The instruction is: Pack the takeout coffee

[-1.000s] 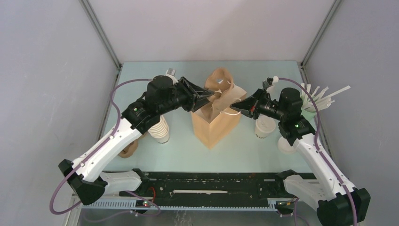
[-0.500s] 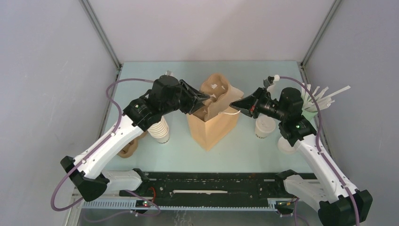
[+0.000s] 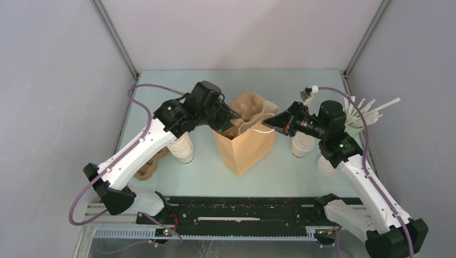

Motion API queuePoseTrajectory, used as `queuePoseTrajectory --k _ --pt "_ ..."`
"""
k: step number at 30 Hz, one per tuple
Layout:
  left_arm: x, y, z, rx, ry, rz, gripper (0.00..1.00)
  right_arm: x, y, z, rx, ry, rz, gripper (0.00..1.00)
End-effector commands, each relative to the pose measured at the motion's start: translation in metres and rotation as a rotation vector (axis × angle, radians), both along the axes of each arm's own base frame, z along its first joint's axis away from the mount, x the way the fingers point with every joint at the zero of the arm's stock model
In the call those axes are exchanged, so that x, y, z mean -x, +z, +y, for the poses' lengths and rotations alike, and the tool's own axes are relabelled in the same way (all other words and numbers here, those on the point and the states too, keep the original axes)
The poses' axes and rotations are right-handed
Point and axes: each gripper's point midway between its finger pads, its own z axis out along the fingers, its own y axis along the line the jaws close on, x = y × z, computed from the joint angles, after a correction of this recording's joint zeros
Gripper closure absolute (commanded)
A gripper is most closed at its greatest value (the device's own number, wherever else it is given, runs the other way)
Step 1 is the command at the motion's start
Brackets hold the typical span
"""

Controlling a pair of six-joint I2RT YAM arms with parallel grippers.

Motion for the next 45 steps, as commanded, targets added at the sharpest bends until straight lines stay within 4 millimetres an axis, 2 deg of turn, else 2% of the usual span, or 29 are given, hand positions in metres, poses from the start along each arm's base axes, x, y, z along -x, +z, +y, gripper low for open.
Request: queuePoseTrajectory --k 1,16,27,35,41,45 --pt "-0.002 0.011 -0.004 -0.067 0.008 -0.011 0.61 0.002 0.007 -0.002 0.030 0.008 -0.051 0.90" --pt "-0.005 -0.011 -0.024 -0.146 0.010 0.076 0.59 0.006 -0.010 -0.018 0.095 -0.008 -0.021 0.90" --pt "-0.008 -0.008 -0.013 -0.167 0.085 0.077 0.55 0.008 -0.006 -0.022 0.094 -0.019 -0.036 0.90" --pt "-0.011 -0.005 -0.017 -0.167 0.084 0.071 0.53 0.007 -0.003 -0.022 0.086 -0.022 -0.047 0.90" --pt "-0.015 -0.006 -0.017 -0.161 0.116 0.081 0.53 0.007 -0.003 -0.021 0.084 -0.018 -0.049 0.90" --pt "-0.014 -0.014 -0.016 -0.193 0.122 0.108 0.54 0.007 -0.002 -0.020 0.084 -0.015 -0.055 0.89"
